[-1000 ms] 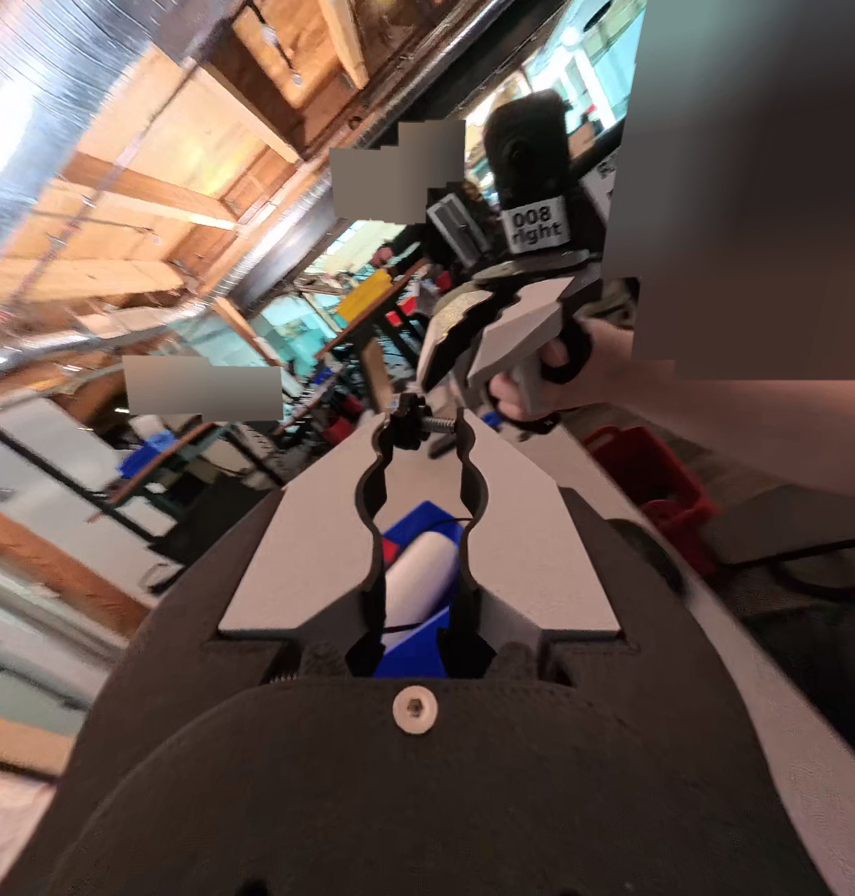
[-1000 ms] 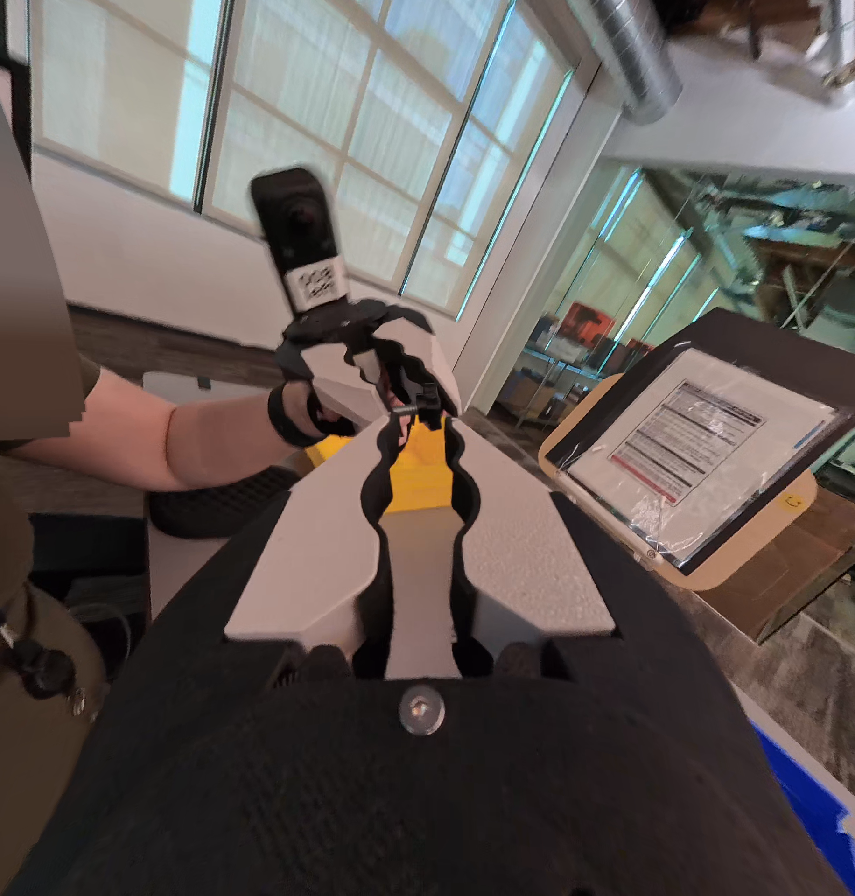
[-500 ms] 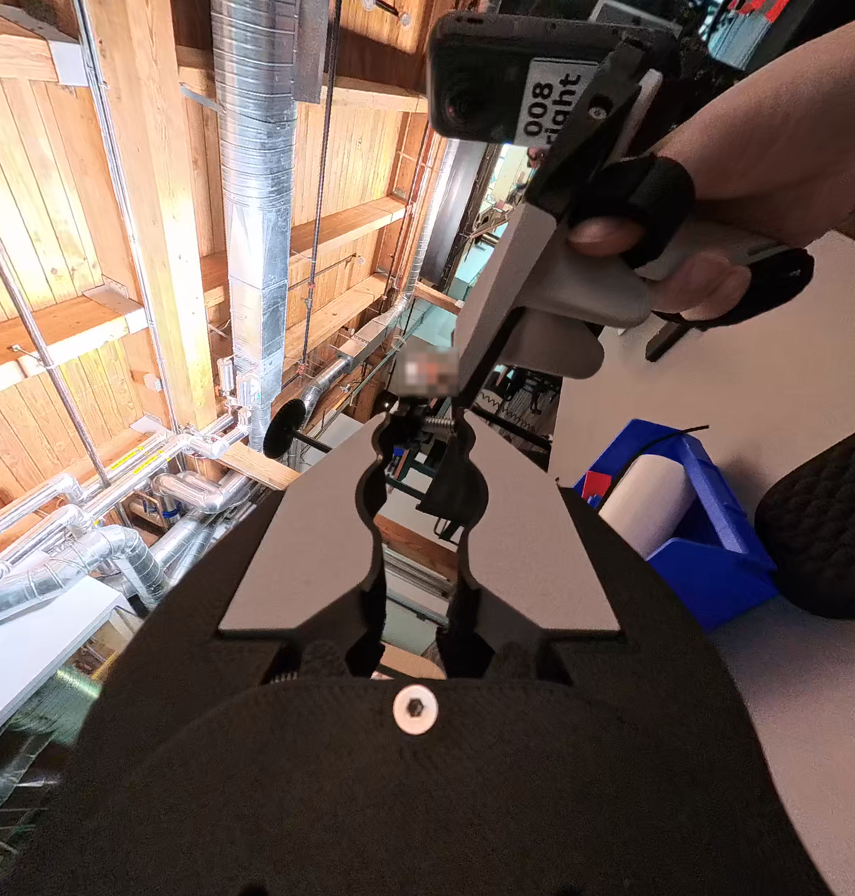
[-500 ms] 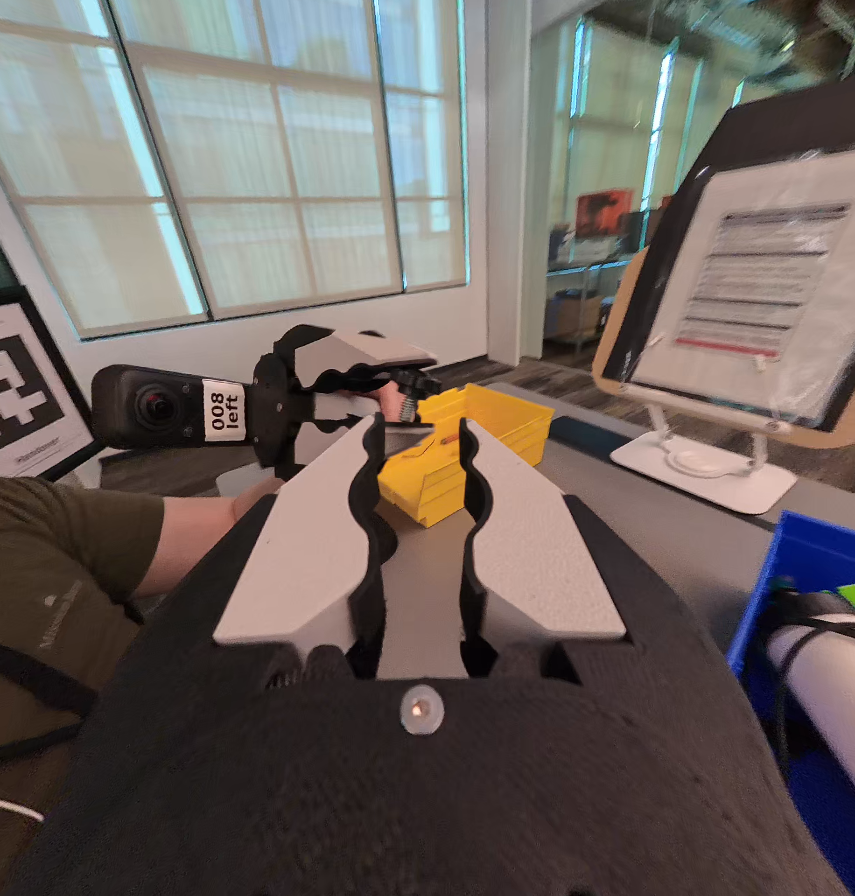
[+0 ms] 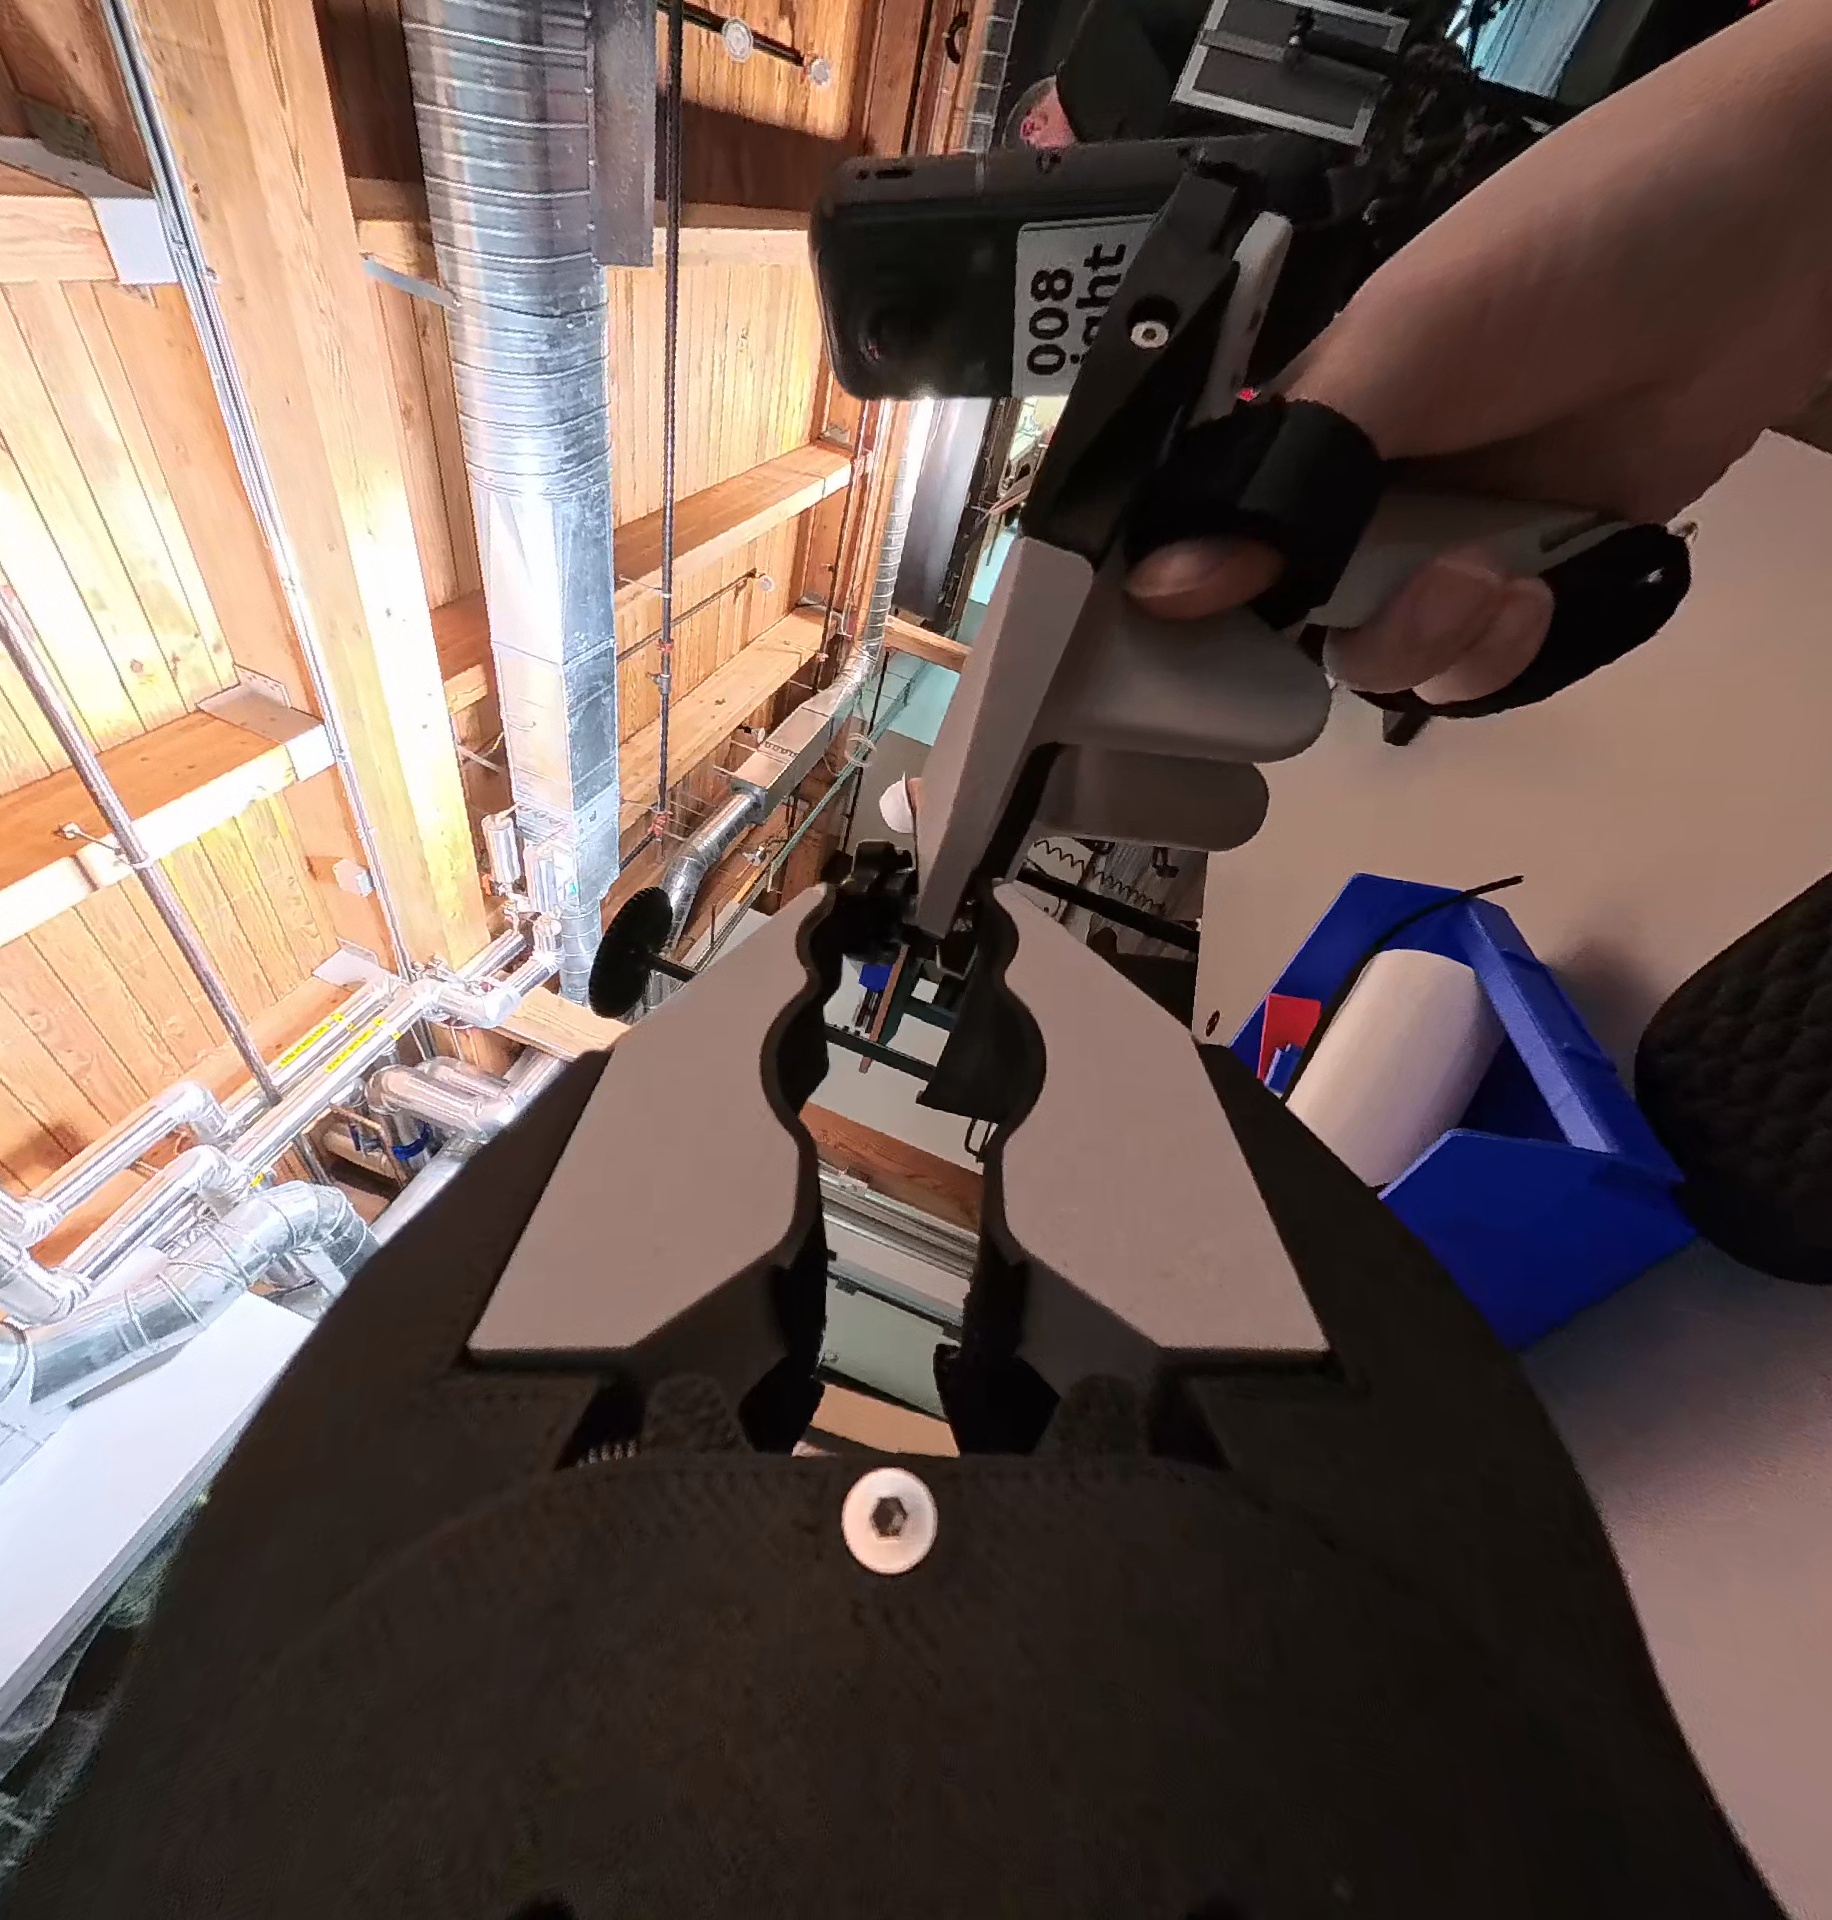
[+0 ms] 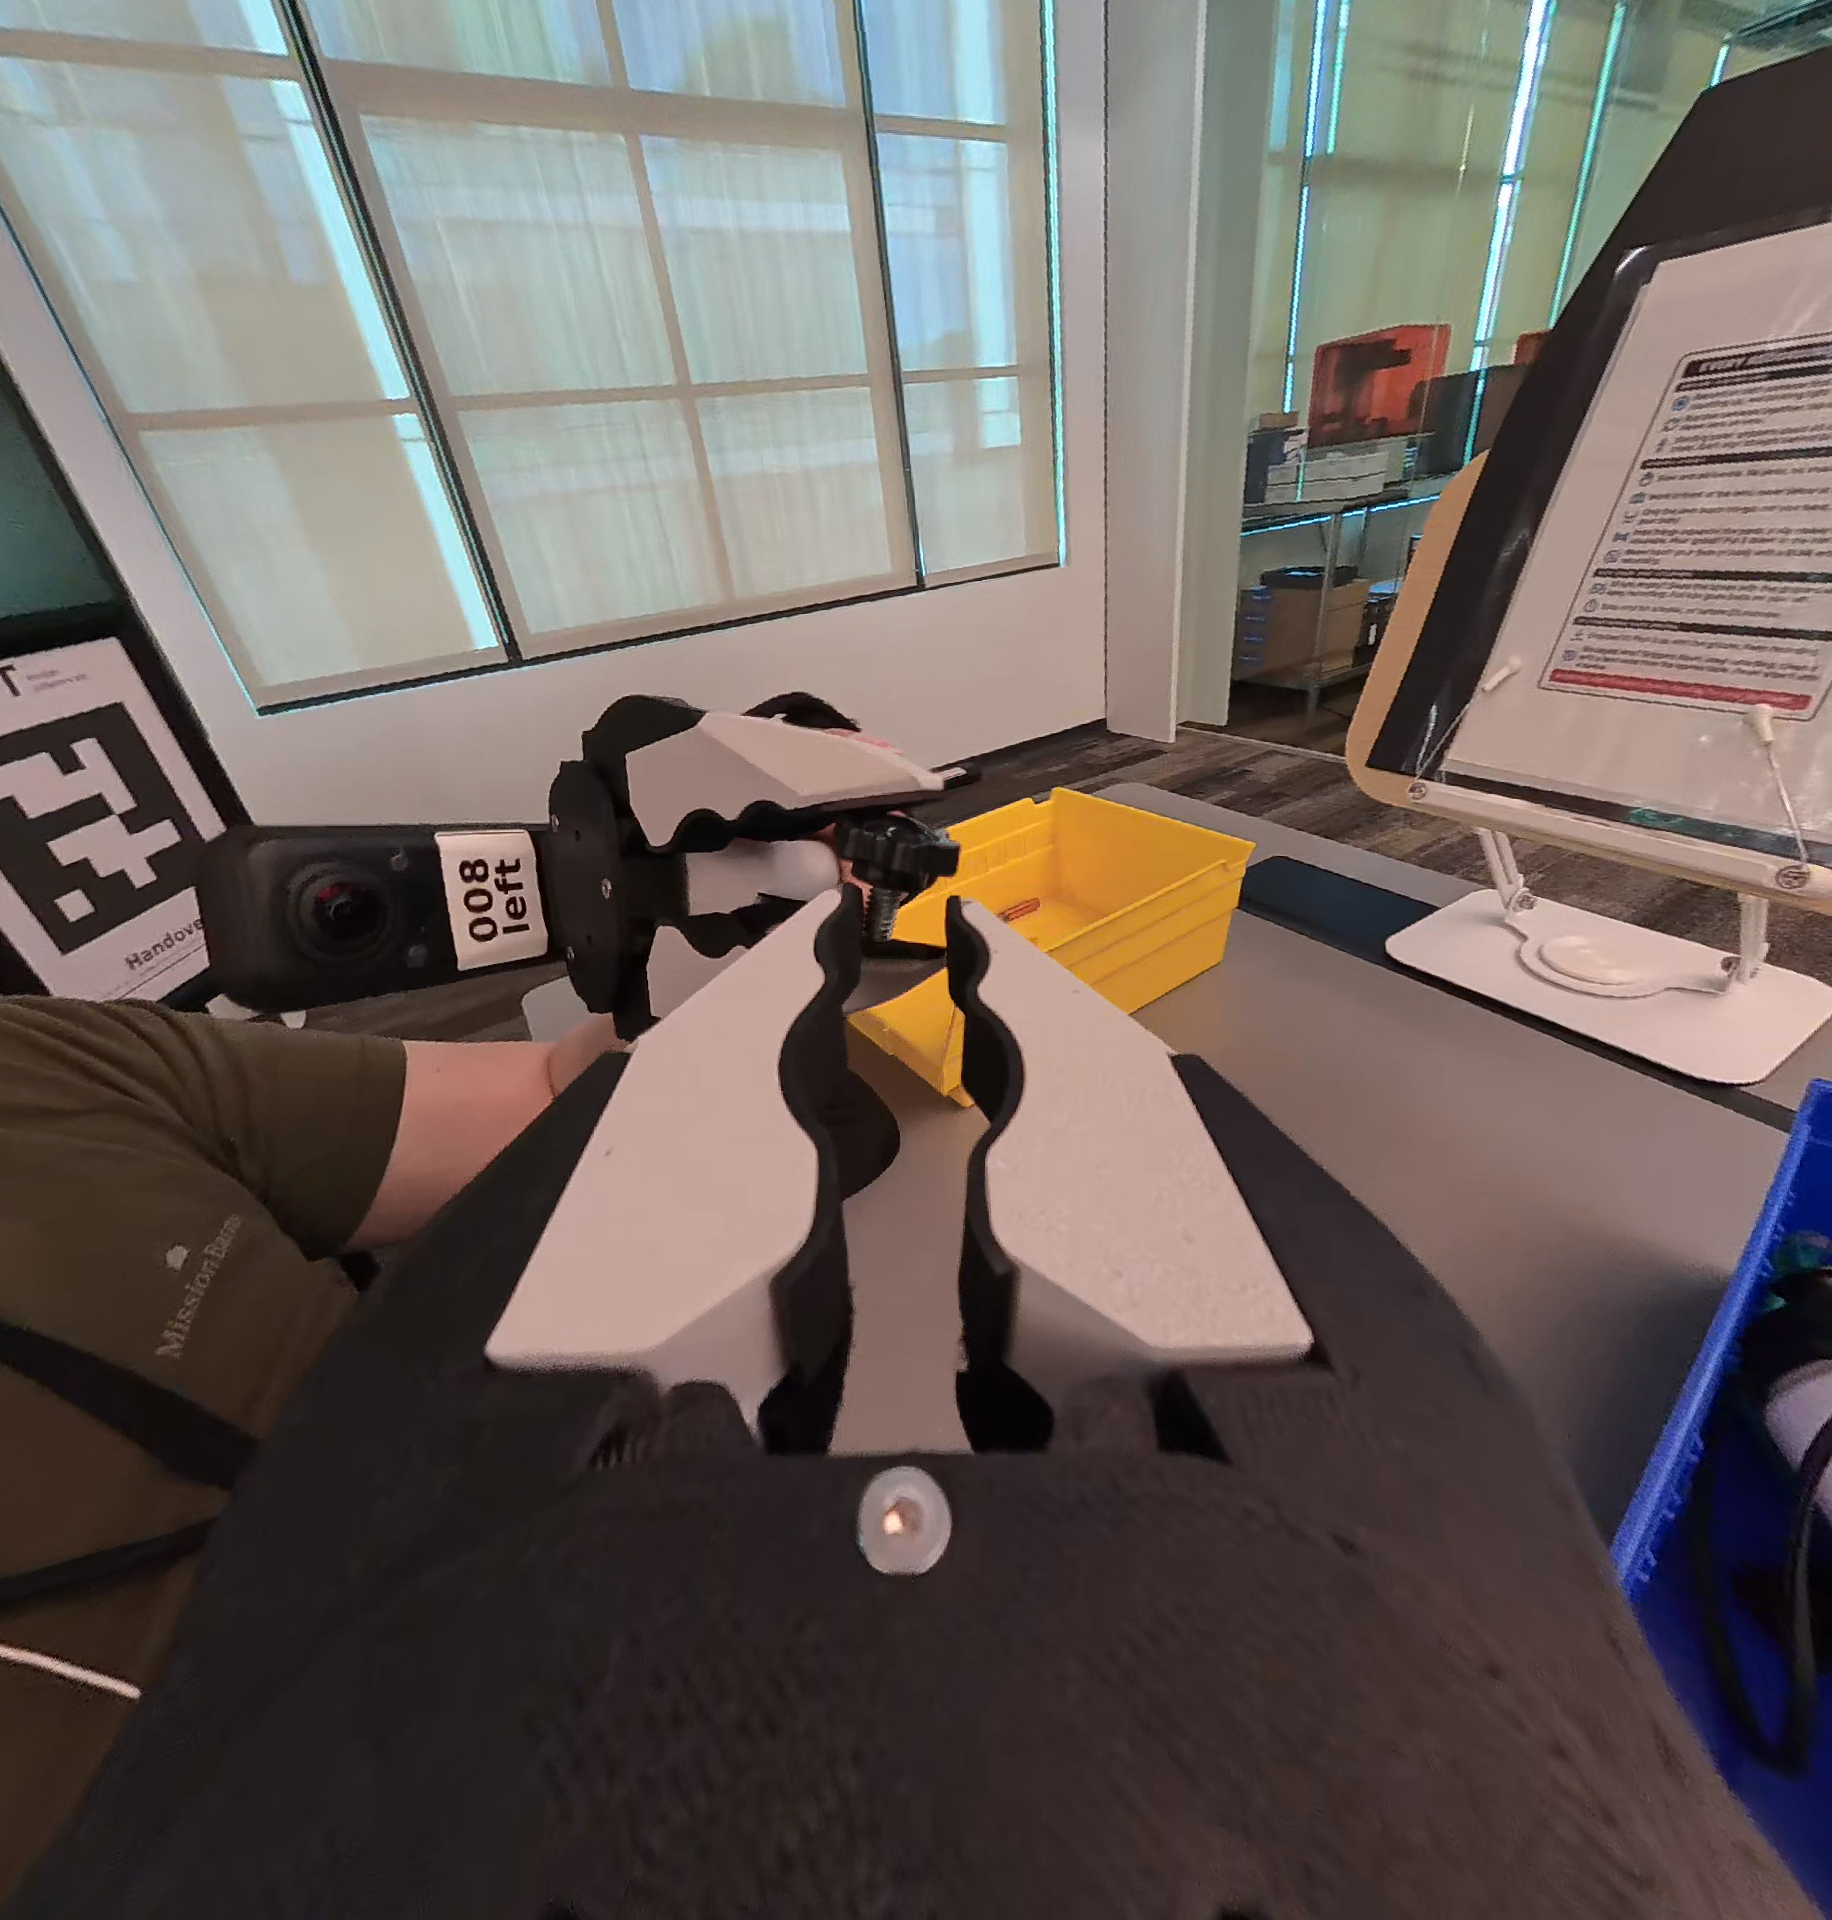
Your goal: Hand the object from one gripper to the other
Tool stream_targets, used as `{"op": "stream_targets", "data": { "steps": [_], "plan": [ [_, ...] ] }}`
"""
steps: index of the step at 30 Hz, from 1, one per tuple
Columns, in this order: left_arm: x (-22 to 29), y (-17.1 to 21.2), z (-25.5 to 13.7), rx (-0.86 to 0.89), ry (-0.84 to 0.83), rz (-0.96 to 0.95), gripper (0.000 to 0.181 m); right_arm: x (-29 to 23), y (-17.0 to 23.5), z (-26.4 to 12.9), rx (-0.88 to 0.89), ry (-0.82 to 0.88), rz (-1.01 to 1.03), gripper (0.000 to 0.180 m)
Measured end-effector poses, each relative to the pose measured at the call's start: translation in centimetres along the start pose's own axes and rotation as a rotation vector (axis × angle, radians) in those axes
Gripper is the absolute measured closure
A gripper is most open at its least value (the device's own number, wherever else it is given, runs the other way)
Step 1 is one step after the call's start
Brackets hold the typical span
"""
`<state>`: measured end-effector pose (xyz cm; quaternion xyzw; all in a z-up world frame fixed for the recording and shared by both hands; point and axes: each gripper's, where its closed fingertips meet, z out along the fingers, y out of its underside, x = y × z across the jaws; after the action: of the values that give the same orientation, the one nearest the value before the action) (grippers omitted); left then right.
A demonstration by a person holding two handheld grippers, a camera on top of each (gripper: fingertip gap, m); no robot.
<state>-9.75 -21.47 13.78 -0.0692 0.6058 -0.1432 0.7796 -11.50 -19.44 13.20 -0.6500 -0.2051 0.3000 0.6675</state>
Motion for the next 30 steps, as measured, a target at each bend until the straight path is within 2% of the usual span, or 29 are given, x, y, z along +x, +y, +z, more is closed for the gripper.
{"op": "stream_targets", "data": {
  "steps": [4, 8, 15, 21, 26, 30],
  "plan": [
    [0.2, -0.2, 0.1, 0.014, 0.020, -0.038, 0.159, 0.2, 0.0, -0.2, 0.000, -0.001, -0.012, 0.175],
    [0.4, 0.0, 0.1, 0.007, 0.035, -0.053, 0.154, 0.5, 0.0, -0.3, -0.007, 0.015, -0.038, 0.176],
    [0.2, -0.1, -0.1, 0.021, 0.106, -0.220, 0.143, 1.3, -0.8, -1.9, 0.002, 0.060, -0.108, 0.176],
    [0.4, -0.5, -0.2, 0.042, 0.247, -0.555, 0.144, 1.3, -0.9, -3.0, -0.008, 0.083, -0.215, 0.176],
    [0.0, -1.7, -0.4, 0.113, 0.346, -0.863, 0.144, 0.3, -0.4, -3.0, -0.037, 0.082, -0.420, 0.176],
    [0.3, -2.0, -0.4, 0.131, 0.387, -0.920, 0.142, -0.8, 0.5, -2.3, -0.073, 0.071, -0.598, 0.176]
  ]
}}
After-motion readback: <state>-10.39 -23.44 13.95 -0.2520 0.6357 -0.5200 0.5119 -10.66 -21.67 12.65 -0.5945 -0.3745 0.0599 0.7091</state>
